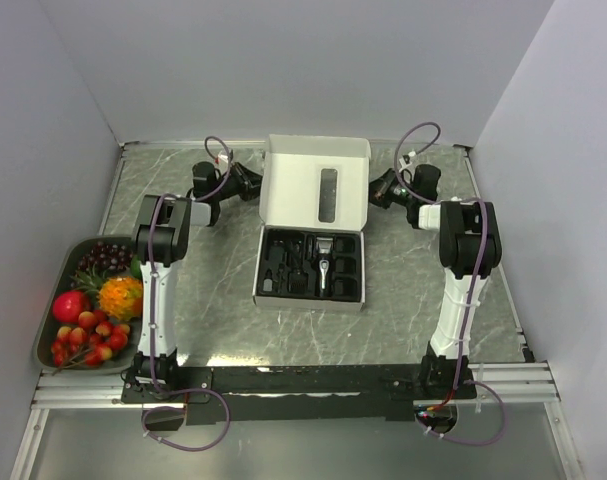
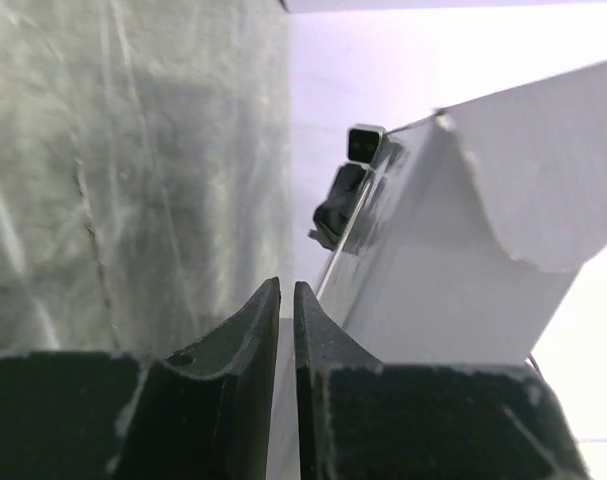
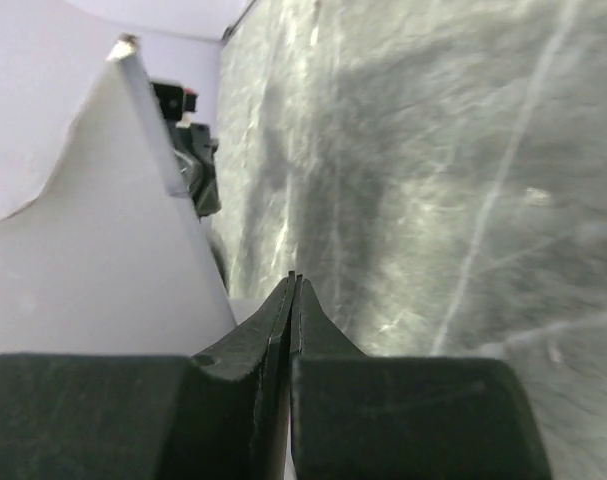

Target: Sort the hair-cutting tools

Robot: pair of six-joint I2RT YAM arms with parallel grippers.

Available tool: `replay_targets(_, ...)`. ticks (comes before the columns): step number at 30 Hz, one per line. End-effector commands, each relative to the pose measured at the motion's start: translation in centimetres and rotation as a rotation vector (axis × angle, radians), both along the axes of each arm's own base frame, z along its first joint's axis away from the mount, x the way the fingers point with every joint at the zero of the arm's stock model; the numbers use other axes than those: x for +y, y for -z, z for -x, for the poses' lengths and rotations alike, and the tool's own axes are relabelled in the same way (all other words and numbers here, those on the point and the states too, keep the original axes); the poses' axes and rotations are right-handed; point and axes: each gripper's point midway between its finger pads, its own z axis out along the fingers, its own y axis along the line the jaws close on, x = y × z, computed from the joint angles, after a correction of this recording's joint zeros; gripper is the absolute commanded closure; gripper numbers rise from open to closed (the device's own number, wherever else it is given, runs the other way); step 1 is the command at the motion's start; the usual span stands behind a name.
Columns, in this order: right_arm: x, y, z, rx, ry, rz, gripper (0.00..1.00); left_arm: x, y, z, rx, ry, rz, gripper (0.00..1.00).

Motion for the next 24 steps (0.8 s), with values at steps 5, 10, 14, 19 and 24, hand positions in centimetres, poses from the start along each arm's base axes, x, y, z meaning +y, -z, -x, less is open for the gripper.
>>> replay_targets(5,2.0,-4.8,2.2,-0.179,-0.130,-0.045,0.98,-1.1,-7.3,5.0,-0.198,0.092,0.108,0.83)
replay_targets(10,4.0,-6.0,5.2,-0.213,-0.188,-0.045,0.98,-1.4,-8.7,8.2,-0.237,0.101,0.112,0.83)
replay_targets(14,5.0,-6.6,7.0,-0.236,-0.203,-0.013,0.98,-1.8,-9.3,10.3,-0.243,0.115,0.125,0.83)
replay_targets(19,5.2,-7.1,8.9,-0.258,-0.193,0.035,0.98,-2.2,-10.1,12.3,-0.272,0.116,0.096,0.83)
replay_targets(24,4.8,-7.4,10.3,-0.275,-0.159,0.097,0.98,-1.7,-9.6,14.2,-0.267,0.089,0.053,0.84)
